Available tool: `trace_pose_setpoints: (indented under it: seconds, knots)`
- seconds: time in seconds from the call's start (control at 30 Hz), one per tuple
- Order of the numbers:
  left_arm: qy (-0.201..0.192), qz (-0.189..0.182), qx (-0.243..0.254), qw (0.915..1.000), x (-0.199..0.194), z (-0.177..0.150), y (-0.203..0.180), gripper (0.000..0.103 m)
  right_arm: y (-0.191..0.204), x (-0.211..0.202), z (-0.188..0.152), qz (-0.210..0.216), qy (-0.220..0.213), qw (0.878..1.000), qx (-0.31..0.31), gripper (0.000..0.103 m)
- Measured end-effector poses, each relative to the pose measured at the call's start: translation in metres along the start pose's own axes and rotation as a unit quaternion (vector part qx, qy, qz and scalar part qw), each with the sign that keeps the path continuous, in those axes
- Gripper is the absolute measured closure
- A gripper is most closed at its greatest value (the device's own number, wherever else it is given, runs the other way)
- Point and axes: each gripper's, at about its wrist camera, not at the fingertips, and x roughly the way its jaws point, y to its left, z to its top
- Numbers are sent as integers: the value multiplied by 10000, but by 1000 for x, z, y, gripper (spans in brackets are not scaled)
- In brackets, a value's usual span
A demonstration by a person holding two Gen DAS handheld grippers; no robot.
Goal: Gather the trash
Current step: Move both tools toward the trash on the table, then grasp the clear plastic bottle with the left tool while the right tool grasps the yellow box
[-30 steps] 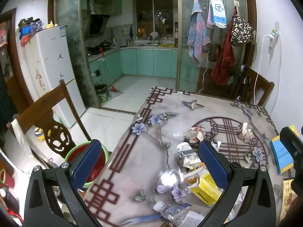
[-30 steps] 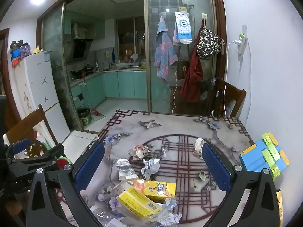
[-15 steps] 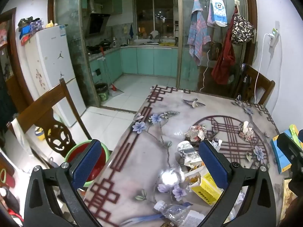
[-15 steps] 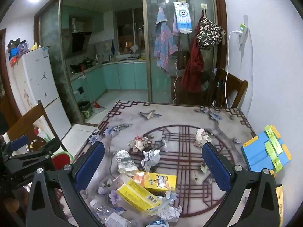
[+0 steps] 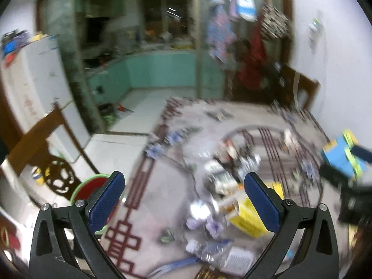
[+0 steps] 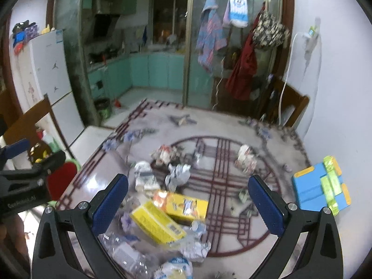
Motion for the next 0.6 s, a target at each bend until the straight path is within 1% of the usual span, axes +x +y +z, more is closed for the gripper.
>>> trace_pose_setpoints:
  seconds: [0.03, 0.07, 0.1, 0.17, 0.23, 0.27, 0.3, 0.33, 0.37, 0.43, 0.47, 0.5, 0.53, 0.57, 0.6]
  knots:
    - [17, -171, 55, 9998, 6, -7, -3, 0, -8, 4, -4, 100, 108, 9998, 101, 0]
    - [236, -253, 285, 9990, 15, -15, -5, 0, -15, 6, -7, 147, 166, 9996, 169, 0]
    - [236, -764, -100, 9967, 15, -20, -11, 0, -24, 8, -13, 191, 239, 9993, 236, 0]
    - [860, -1332, -53, 9873, 36, -49, -22, 0, -37, 12, -23, 193, 379, 9986, 319, 0]
    - [1456, -1511, -131, 9776, 49, -83, -32, 0, -49, 19, -33, 124, 586, 9975, 376, 0]
    - [1711, -1396, -78, 9753, 59, -92, -28, 0, -53, 22, -38, 122, 700, 9968, 367, 0]
    - [2036, -1512, -361, 9666, 69, -110, -28, 0, -55, 24, -45, 122, 801, 9961, 347, 0]
    - [2288, -1636, -648, 9574, 74, -119, -26, 0, -57, 27, -52, 127, 884, 9954, 341, 0]
    - [2583, -1740, -1055, 9444, 83, -132, -25, 0, -58, 31, -58, 140, 953, 9947, 354, 0]
    - [3103, -1701, -1695, 9198, 93, -148, -14, 0, -59, 39, -71, 182, 1152, 9923, 413, 0]
    - [3294, -1656, -1935, 9092, 102, -154, -10, 0, -59, 42, -76, 196, 1209, 9916, 424, 0]
    - [3485, -1648, -2132, 8977, 112, -161, -10, 0, -58, 46, -80, 208, 1278, 9907, 427, 0]
    - [3652, -1625, -2255, 8884, 118, -167, -9, 0, -56, 50, -83, 217, 1332, 9900, 415, 0]
    - [3724, -1616, -2328, 8837, 120, -172, -10, 1, -54, 53, -85, 232, 1359, 9897, 396, 0]
    - [3693, -1606, -2403, 8832, 121, -175, -11, 2, -50, 57, -85, 263, 1376, 9894, 372, 0]
